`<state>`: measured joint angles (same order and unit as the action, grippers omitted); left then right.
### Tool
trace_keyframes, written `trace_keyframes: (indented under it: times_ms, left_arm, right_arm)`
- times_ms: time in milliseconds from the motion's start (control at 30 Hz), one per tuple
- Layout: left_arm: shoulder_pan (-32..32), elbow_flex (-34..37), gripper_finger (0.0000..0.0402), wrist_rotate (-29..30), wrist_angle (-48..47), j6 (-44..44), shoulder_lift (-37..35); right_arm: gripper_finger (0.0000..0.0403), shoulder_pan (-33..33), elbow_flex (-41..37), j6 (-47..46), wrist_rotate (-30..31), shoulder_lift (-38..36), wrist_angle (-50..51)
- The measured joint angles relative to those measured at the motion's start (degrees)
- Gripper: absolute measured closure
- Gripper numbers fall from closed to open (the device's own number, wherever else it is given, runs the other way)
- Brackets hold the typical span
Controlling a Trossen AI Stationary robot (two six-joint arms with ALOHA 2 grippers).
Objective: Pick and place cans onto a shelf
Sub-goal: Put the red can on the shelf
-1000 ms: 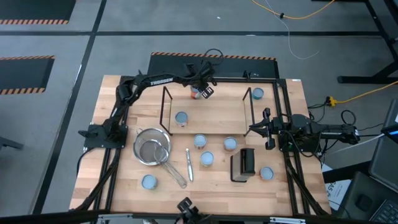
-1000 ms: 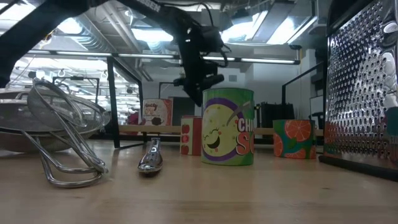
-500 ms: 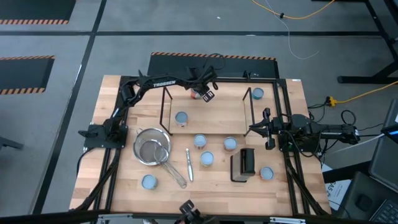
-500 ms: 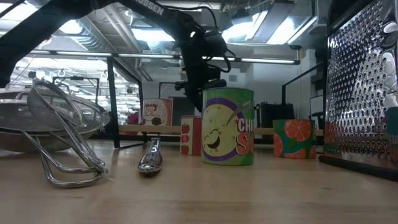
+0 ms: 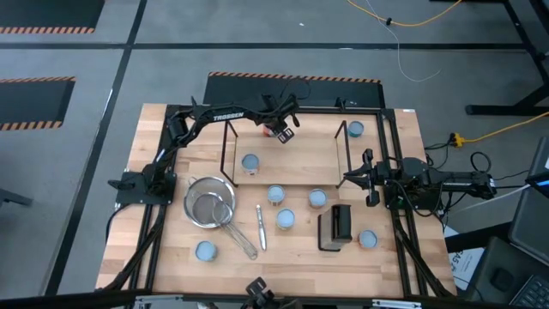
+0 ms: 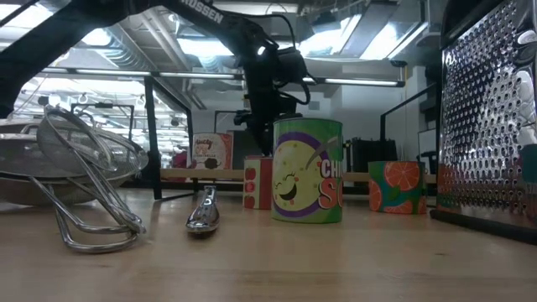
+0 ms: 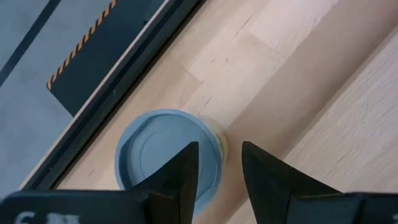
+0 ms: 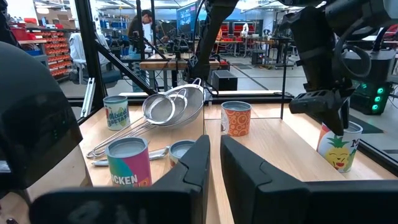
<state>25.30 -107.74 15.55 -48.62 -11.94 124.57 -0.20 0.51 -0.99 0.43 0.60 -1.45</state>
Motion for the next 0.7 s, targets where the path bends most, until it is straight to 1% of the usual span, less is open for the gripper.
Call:
trace_keyframes:
  times_ms: [533,700]
  left_arm:
    - [0.02,0.05,0.0286,-0.07,-3.39,0.04,-0.01]
    - [0.02,1.25,0.0286,-0.11,-3.45,0.09,-0.02]
  right_arm:
    - [0.0358,0.01,0.0,0.0,0.0,0.0,0.0]
    - [0.0358,0.01,0.0,0.0,0.0,0.0,0.02]
